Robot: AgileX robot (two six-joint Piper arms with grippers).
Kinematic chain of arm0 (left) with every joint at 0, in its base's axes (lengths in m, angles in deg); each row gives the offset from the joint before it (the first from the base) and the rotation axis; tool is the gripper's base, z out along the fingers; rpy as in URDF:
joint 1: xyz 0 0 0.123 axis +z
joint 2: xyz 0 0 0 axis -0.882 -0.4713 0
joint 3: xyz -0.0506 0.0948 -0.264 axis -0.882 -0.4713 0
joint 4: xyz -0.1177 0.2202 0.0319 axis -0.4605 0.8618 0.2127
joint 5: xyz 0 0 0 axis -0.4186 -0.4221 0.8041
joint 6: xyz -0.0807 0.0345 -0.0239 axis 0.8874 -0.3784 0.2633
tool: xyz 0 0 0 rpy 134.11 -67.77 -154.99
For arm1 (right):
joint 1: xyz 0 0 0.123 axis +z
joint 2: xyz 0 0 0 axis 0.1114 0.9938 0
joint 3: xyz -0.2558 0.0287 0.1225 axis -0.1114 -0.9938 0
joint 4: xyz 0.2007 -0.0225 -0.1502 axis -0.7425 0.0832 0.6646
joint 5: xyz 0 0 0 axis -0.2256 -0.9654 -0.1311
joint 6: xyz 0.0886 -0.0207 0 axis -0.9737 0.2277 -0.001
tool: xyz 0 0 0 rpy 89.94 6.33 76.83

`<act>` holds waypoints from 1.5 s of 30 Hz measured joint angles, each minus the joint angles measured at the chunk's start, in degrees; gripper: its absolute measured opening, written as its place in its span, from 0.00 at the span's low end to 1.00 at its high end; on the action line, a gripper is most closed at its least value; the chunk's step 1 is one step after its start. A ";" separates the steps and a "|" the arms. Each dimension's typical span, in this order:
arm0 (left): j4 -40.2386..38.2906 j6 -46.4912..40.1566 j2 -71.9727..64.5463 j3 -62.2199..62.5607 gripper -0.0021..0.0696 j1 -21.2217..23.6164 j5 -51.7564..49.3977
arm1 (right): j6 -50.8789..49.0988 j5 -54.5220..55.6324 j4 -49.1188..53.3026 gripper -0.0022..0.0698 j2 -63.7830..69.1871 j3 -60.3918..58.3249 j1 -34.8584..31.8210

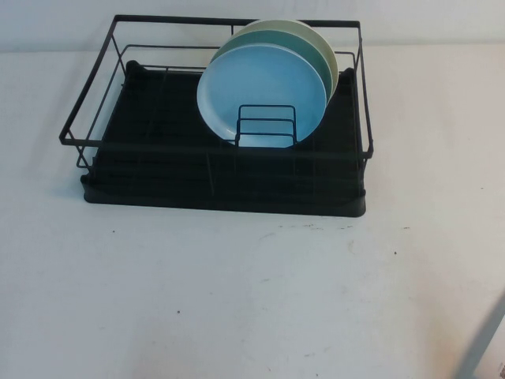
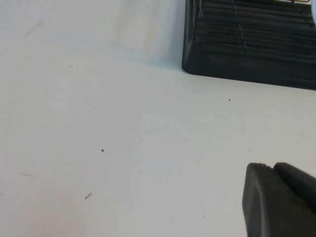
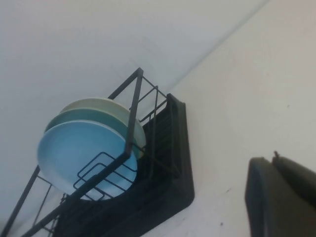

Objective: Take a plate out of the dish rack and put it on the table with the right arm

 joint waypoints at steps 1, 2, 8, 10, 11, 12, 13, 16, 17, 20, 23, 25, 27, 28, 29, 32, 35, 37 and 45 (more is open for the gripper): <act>0.00 0.00 0.00 0.00 0.02 0.00 0.00 | 0.00 -0.60 -0.42 0.00 0.00 0.52 0.00; 0.00 0.00 0.00 0.00 0.02 0.00 0.00 | 0.00 -1.20 -0.78 0.00 0.55 1.57 0.00; 0.00 0.00 0.00 0.00 0.02 0.00 0.00 | 5.54 -9.26 -0.03 0.00 15.92 13.81 0.00; 0.00 0.00 0.00 0.00 0.02 0.00 0.00 | 9.40 -12.94 0.28 0.00 23.33 19.26 0.00; 0.00 0.00 0.00 0.00 0.02 0.00 0.00 | 11.74 -14.69 0.56 0.00 27.52 21.95 0.00; 0.00 0.00 0.00 0.00 0.02 0.00 0.00 | 13.99 -16.16 0.54 0.00 32.48 24.57 0.00; 0.00 0.00 0.00 0.00 0.02 0.00 0.00 | 16.09 -17.04 0.54 0.00 35.69 26.63 0.00; 0.00 0.00 0.00 0.00 0.02 0.00 0.00 | 22.07 -19.27 0.08 0.00 46.09 33.74 0.00; 0.00 0.00 0.00 0.00 0.02 0.00 0.00 | 24.20 -19.55 -0.65 0.00 49.50 36.28 0.32; 0.00 0.00 0.00 0.00 0.02 0.00 0.00 | 29.04 -19.90 -2.30 0.00 58.09 43.79 2.31; 0.00 0.00 0.00 0.00 0.02 0.00 0.00 | 31.45 -19.37 -2.58 0.00 66.11 50.45 6.59; 0.00 0.00 0.00 0.00 0.02 0.00 0.00 | 32.17 -18.58 -1.73 0.00 70.55 54.48 9.44; 0.00 0.00 0.00 0.00 0.02 0.00 0.00 | 32.76 -18.23 -0.44 0.00 75.14 58.73 12.19; 0.00 0.00 0.00 0.00 0.02 0.00 0.00 | 33.40 -18.23 -0.21 0.00 76.86 60.74 13.16; 0.00 0.00 0.00 0.00 0.02 0.00 0.00 | 34.77 -18.20 0.20 0.00 78.87 62.63 14.27; 0.00 0.00 0.00 0.00 0.02 0.00 0.00 | 39.22 -18.10 0.55 0.00 84.03 67.17 17.16; 0.00 0.00 0.00 0.00 0.02 0.00 0.00 | 42.65 -18.07 0.49 0.01 87.97 70.92 19.18; 0.00 0.00 0.00 0.00 0.02 0.00 0.00 | 44.47 -18.07 0.49 0.02 90.27 73.11 20.11; 0.00 0.00 0.00 0.00 0.02 0.00 0.00 | 56.08 -18.76 0.58 0.32 99.15 81.91 23.26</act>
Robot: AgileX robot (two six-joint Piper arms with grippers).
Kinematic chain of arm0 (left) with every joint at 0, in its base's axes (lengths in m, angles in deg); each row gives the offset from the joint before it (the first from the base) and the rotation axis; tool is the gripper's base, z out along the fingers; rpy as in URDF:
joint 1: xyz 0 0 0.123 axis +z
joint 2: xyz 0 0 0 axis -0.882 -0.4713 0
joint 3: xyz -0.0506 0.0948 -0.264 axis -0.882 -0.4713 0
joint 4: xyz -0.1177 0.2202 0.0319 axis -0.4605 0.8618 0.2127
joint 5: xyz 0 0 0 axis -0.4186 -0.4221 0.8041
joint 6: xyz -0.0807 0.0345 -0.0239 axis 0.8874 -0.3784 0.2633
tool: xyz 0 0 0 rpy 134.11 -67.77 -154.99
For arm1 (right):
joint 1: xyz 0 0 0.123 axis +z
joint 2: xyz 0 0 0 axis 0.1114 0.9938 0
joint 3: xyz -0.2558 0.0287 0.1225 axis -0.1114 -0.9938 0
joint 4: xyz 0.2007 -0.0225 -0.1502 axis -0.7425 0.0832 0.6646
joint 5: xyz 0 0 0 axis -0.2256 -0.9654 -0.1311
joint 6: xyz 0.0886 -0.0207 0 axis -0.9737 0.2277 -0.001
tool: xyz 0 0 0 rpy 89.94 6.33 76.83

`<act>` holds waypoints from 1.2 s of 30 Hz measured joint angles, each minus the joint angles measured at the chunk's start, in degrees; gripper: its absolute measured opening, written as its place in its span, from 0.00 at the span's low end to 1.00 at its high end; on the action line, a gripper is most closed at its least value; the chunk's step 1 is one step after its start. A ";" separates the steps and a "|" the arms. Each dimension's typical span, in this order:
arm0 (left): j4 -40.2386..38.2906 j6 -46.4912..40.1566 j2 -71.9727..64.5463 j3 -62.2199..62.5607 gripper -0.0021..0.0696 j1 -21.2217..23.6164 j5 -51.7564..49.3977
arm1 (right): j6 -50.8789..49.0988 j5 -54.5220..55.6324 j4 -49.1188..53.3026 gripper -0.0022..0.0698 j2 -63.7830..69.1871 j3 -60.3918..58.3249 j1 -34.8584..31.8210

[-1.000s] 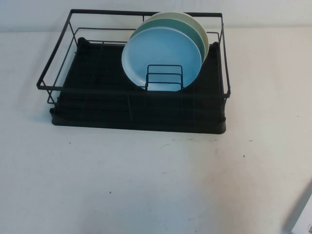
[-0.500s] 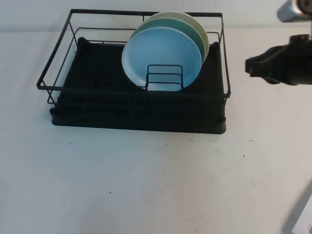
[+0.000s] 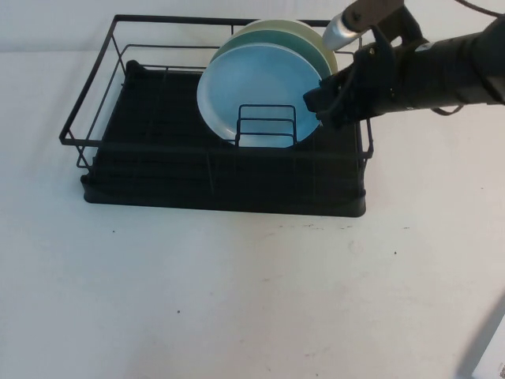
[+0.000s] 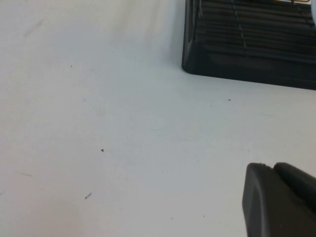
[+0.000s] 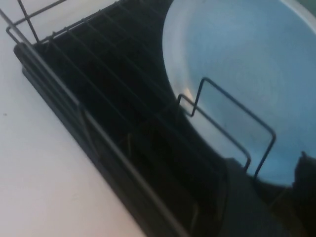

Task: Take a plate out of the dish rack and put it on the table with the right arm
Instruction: Grasp the plate from the shelf

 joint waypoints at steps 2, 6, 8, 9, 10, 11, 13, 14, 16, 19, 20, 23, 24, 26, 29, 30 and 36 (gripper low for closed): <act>0.00 0.00 0.00 0.00 0.02 0.00 0.00 | 2.69 0.76 0.00 0.38 2.07 2.16 0.11; 0.00 0.00 0.00 0.00 0.02 0.00 0.00 | 7.01 3.77 0.00 0.43 6.64 7.14 0.11; 0.00 0.00 0.00 0.00 0.02 0.00 0.00 | 8.36 4.22 0.00 0.44 8.98 9.56 0.11; 0.00 0.00 0.00 0.00 0.02 0.00 0.00 | 8.80 4.32 0.00 0.44 10.07 10.90 0.11; 0.00 0.00 0.00 0.00 0.02 0.00 0.00 | 9.04 4.46 0.00 0.44 10.86 11.97 0.11; 0.00 0.00 0.00 0.00 0.02 0.00 0.00 | 9.33 4.58 -0.10 0.44 11.79 13.24 0.11; 0.00 0.00 0.00 0.00 0.02 0.00 0.00 | 9.93 4.66 -0.10 0.44 13.24 15.49 0.11; 0.00 0.00 0.00 0.00 0.02 0.00 0.00 | 10.68 4.66 -0.10 0.44 13.91 16.47 0.11; 0.00 0.00 0.00 0.00 0.02 0.00 0.00 | 11.78 4.87 -0.10 0.44 15.03 18.03 0.11; 0.00 0.00 0.00 0.00 0.02 0.00 0.00 | 13.46 5.40 -0.10 0.44 16.33 19.94 0.11; 0.00 0.00 0.00 0.00 0.02 0.00 0.00 | 13.81 5.65 -0.10 0.44 16.92 20.36 0.11; 0.00 0.00 0.00 0.00 0.02 0.00 0.00 | 14.20 6.37 -0.10 0.44 18.21 21.05 0.11; 0.00 0.00 0.00 0.00 0.02 0.00 0.00 | 14.29 6.57 -0.10 0.44 18.49 21.15 0.11; 0.00 0.00 0.00 0.00 0.02 0.00 0.00 | 14.51 6.98 -0.10 0.44 19.01 21.20 0.11; 0.00 0.00 0.00 0.00 0.02 0.00 0.00 | 15.16 8.20 -0.10 0.44 19.45 21.20 0.11; 0.00 0.00 0.00 0.00 0.02 0.00 0.00 | 15.31 8.66 -0.10 0.44 19.54 21.20 0.11; 0.00 0.00 0.00 0.00 0.02 0.00 0.00 | 15.54 9.44 -0.10 0.44 20.22 21.29 0.11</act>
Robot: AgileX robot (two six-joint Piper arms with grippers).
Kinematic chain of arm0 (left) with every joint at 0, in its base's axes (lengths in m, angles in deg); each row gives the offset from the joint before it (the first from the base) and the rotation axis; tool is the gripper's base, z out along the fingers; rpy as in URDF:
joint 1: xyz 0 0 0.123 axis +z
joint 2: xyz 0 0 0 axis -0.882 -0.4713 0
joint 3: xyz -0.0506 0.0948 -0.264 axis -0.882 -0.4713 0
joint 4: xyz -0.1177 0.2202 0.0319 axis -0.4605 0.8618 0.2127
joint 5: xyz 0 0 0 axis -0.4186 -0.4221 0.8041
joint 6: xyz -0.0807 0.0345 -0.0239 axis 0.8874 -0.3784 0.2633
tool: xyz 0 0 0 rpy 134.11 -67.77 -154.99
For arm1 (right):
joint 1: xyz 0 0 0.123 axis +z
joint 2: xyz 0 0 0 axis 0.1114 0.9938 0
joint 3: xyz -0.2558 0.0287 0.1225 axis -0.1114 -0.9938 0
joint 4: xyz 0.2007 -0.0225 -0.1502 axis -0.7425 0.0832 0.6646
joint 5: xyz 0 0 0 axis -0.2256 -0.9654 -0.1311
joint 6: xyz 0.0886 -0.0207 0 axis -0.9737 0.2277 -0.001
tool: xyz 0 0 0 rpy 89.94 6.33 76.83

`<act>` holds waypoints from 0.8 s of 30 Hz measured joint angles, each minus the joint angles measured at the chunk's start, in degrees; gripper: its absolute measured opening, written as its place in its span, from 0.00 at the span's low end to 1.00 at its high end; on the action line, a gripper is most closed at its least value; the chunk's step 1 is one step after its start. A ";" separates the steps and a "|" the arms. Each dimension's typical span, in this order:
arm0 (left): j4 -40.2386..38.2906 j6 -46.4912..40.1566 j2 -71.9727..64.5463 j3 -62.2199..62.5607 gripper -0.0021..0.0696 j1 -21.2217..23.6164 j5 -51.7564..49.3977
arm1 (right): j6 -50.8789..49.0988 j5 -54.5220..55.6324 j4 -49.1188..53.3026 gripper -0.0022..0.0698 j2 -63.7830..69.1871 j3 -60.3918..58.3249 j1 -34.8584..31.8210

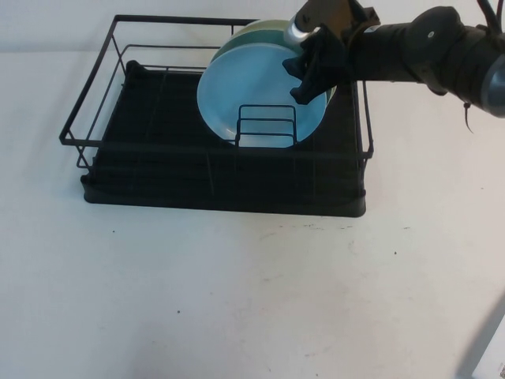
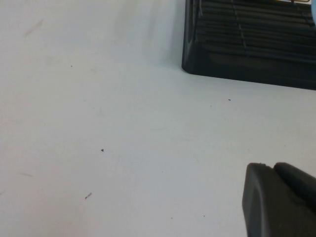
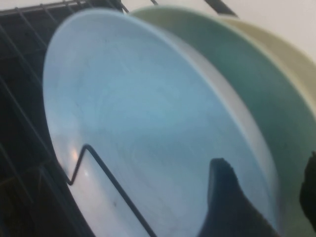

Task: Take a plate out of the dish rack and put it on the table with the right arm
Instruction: Grasp the plate from the shelf

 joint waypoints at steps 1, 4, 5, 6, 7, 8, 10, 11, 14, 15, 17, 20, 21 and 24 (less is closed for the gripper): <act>0.00 0.00 0.00 0.00 0.02 0.00 0.00 | 0.08 0.12 0.00 0.44 0.29 0.00 0.00; 0.00 0.00 0.00 0.00 0.02 0.00 0.00 | 0.19 1.46 0.00 0.44 1.24 0.00 0.00; 0.00 0.00 0.00 0.00 0.02 0.00 0.00 | 0.22 1.92 0.00 0.44 1.58 0.00 0.00; 0.00 0.00 0.00 0.00 0.02 0.00 0.00 | 0.22 2.42 0.00 0.44 1.84 0.00 0.00; 0.00 0.00 0.00 0.00 0.02 0.00 0.00 | 0.22 2.86 0.00 0.44 2.20 0.00 0.00; 0.00 0.00 0.00 0.00 0.02 0.00 0.00 | 0.22 3.05 0.00 0.44 2.31 0.00 0.00; 0.00 0.00 0.00 0.00 0.02 0.00 0.00 | 0.22 3.43 0.00 0.44 2.54 0.00 0.00; 0.00 0.00 0.00 0.00 0.02 0.00 0.00 | 0.22 3.46 0.00 0.44 2.54 0.00 0.00; 0.00 0.00 0.00 0.00 0.02 0.00 0.00 | 0.22 3.55 0.00 0.42 2.54 0.00 0.00; 0.00 0.00 0.00 0.00 0.02 0.00 0.00 | 0.22 3.55 0.00 0.40 2.54 0.00 0.00; 0.00 0.00 0.00 0.00 0.02 0.00 0.00 | 0.22 3.55 -0.12 0.33 2.54 0.00 0.00; 0.00 0.00 0.00 0.00 0.02 0.00 0.00 | 0.34 3.55 -0.12 0.20 2.54 0.00 0.20; 0.00 0.00 0.00 0.00 0.02 0.00 0.00 | 0.61 3.34 -0.12 0.16 2.54 0.00 0.20; 0.00 0.00 0.00 0.00 0.02 0.00 0.00 | 1.27 2.44 0.34 0.12 2.27 0.00 0.20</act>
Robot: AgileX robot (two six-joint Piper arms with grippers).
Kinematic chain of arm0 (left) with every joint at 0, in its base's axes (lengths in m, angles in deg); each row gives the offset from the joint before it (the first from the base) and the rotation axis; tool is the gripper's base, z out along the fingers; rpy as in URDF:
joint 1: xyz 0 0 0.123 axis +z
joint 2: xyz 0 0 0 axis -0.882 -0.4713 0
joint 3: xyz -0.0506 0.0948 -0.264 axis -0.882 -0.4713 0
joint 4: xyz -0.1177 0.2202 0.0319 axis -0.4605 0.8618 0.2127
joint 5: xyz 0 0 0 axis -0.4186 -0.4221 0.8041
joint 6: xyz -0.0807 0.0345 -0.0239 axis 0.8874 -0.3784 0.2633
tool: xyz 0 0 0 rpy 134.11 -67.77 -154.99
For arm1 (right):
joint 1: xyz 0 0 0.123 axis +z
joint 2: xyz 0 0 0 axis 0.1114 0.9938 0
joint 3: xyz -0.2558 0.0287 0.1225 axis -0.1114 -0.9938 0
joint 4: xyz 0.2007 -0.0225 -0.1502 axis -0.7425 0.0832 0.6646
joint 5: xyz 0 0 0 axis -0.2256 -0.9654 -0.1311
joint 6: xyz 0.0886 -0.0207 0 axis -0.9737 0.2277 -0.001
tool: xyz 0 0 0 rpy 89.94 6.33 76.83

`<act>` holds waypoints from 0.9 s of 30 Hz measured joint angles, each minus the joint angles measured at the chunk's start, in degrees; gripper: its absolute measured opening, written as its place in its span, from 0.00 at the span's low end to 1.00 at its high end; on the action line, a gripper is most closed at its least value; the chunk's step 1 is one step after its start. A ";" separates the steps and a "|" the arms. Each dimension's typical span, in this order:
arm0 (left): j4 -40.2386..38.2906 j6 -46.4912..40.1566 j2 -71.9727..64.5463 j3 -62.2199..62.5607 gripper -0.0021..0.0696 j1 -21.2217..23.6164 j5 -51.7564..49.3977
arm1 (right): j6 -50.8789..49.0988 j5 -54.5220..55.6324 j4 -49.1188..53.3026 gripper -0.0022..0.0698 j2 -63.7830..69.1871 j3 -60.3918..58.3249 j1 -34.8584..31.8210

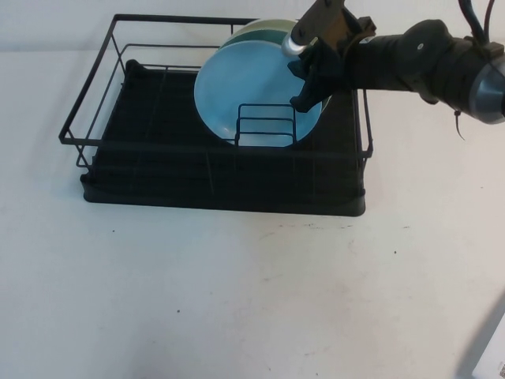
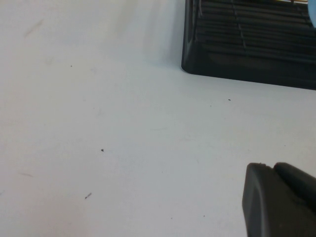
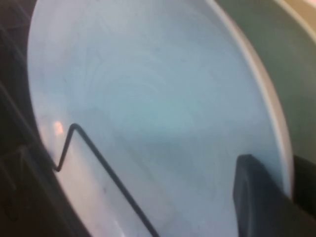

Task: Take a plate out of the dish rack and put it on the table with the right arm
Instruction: Grasp the plate from the shelf, then place the plate from the table

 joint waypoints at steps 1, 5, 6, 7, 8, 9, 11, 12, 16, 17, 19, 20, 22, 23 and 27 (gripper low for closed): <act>0.00 0.00 0.00 0.00 0.02 0.00 0.00 | 0.00 -0.53 0.39 0.12 -0.23 0.00 0.00; 0.00 0.00 0.00 0.00 0.02 0.00 0.00 | -1.18 -2.69 2.98 0.12 -1.52 0.00 0.00; 0.00 0.00 0.00 0.00 0.02 0.00 0.00 | -2.35 -3.21 4.01 0.11 -2.00 0.00 0.00; 0.00 0.00 0.00 0.00 0.02 0.00 0.00 | -3.84 -3.58 5.32 0.11 -2.62 0.00 -0.11; 0.00 0.00 0.00 0.00 0.02 0.00 0.00 | -5.47 -3.91 6.55 0.11 -3.18 0.00 -0.11; 0.00 0.00 0.00 0.00 0.02 0.00 0.00 | -7.16 -4.36 7.87 0.11 -3.98 0.00 -0.20; 0.00 0.00 0.00 0.00 0.02 0.00 0.00 | -10.02 -5.42 10.41 0.11 -5.58 0.00 -0.20; 0.00 0.00 0.00 0.00 0.02 0.00 0.00 | -11.61 -5.89 11.86 0.11 -6.51 0.00 -0.20; 0.00 0.00 0.00 0.00 0.02 0.00 0.00 | -17.73 -7.69 17.36 0.11 -10.03 0.00 -0.33; 0.00 0.00 0.00 0.00 0.02 0.00 0.00 | -19.04 -7.90 18.81 0.10 -10.98 0.00 -0.33; 0.00 0.00 0.00 0.00 0.02 0.00 0.00 | -22.46 -8.52 21.01 0.10 -12.96 0.00 -0.33; 0.00 0.00 0.00 0.00 0.02 0.00 0.00 | -24.16 -9.29 21.61 0.10 -13.88 0.00 -0.33; 0.00 0.00 0.00 0.00 0.02 0.00 0.00 | -27.27 -10.25 23.17 0.10 -16.21 0.00 -0.33; 0.00 0.00 0.00 0.00 0.02 0.00 0.00 | -28.55 -10.69 23.70 0.10 -17.18 0.00 -0.33; 0.00 0.00 0.00 0.00 0.02 0.00 0.00 | -35.58 -14.99 24.83 0.10 -22.38 0.00 -0.33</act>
